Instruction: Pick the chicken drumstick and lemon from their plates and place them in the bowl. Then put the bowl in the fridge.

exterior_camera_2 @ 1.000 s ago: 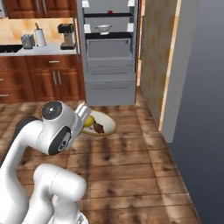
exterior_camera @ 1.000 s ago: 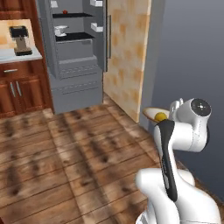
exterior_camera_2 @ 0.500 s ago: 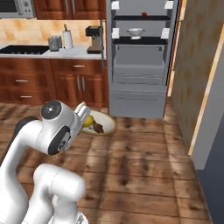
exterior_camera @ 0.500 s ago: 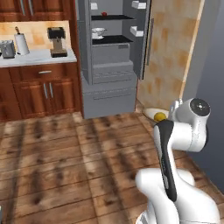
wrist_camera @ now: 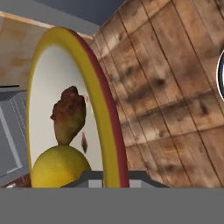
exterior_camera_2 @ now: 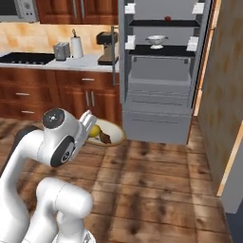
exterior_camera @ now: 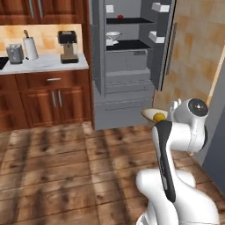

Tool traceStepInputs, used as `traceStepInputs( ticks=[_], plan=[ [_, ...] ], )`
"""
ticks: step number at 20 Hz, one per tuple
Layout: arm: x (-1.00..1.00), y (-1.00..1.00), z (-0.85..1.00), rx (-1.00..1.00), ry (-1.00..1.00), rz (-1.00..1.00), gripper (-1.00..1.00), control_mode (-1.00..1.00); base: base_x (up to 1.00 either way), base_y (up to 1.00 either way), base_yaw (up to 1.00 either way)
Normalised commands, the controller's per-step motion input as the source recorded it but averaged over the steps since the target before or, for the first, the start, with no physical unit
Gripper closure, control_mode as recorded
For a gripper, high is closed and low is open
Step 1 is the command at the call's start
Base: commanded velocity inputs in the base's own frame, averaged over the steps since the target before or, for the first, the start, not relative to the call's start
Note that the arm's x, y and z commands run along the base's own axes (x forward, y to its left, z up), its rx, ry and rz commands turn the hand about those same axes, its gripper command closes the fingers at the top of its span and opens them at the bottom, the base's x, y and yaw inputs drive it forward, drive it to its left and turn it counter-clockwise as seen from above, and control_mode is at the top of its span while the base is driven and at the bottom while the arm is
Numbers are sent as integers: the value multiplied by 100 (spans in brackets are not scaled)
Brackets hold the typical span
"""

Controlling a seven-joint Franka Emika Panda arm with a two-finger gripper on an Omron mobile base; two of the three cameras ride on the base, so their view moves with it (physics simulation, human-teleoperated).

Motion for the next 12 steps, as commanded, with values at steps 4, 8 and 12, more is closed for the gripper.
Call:
traceStepInputs(
  ticks=[4,8,12],
  plan=[
    [0,0,0,0,0,0,100,100,82,-44,3],
    [0,0,0,0,0,0,100,100,81,-43,6],
    [0,0,0,0,0,0,100,100,79,-41,9]
  ],
)
